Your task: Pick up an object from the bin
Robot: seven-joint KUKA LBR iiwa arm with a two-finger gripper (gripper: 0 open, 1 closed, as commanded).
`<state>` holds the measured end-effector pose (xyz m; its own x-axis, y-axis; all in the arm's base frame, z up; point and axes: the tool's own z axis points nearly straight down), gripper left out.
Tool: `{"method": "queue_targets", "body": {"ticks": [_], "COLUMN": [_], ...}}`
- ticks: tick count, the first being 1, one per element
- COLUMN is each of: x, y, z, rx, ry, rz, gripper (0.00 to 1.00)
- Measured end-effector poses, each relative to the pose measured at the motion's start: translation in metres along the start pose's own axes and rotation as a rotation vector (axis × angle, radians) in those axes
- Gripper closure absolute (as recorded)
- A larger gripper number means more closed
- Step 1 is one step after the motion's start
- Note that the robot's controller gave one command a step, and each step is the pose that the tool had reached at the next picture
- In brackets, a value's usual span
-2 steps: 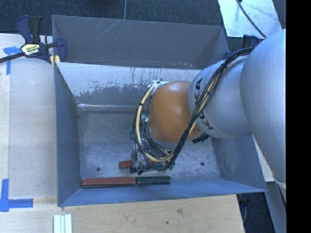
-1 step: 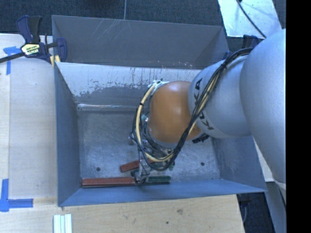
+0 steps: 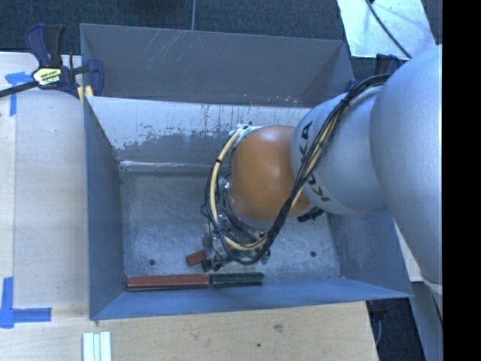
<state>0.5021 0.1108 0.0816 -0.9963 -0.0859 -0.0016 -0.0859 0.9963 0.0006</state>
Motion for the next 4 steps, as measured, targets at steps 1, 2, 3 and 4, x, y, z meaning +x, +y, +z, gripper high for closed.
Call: {"method": "queue_targets", "body": {"ticks": [1,2,3,4], "x": [0.0000,0.0000,-0.0001,-0.0001], "y": [-0.0001,-0.0001,-0.0002,0.0000], "z": [0.0000,0.0000,0.0000,-0.0009], "rx": [0.000,0.000,0.000,0.000], "ry": [0.000,0.000,0.000,0.000], "rz": [0.000,0.000,0.000,0.000], "gripper": [0.00,1.00,0.00,1.00]}}
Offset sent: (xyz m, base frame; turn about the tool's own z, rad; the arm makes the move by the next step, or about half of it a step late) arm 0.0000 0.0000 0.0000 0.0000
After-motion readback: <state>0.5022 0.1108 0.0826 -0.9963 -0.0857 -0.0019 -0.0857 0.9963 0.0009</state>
